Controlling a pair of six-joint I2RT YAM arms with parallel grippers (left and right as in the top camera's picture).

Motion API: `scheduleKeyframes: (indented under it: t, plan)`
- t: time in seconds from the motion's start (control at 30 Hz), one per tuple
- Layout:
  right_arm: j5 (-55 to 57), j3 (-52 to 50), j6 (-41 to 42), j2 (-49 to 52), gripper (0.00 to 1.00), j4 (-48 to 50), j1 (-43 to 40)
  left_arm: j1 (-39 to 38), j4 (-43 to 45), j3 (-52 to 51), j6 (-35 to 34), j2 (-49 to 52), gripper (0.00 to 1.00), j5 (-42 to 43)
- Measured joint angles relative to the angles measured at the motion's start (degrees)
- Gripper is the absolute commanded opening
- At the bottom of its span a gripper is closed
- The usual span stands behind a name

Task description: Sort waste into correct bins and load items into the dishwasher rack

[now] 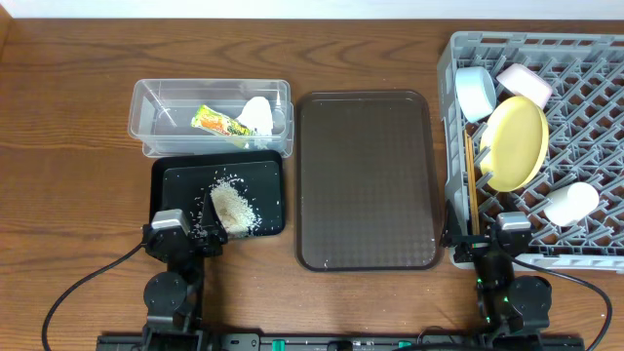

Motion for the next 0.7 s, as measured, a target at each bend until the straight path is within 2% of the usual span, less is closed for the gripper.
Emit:
scheduleKeyframes:
  t: [0.7]
  plan:
    - [0.00,0.00,0.02,0.04,0.99,-0.09,0.00,-0.02,-0.33,0.09,-0.17,-0.22,0.75,1.42]
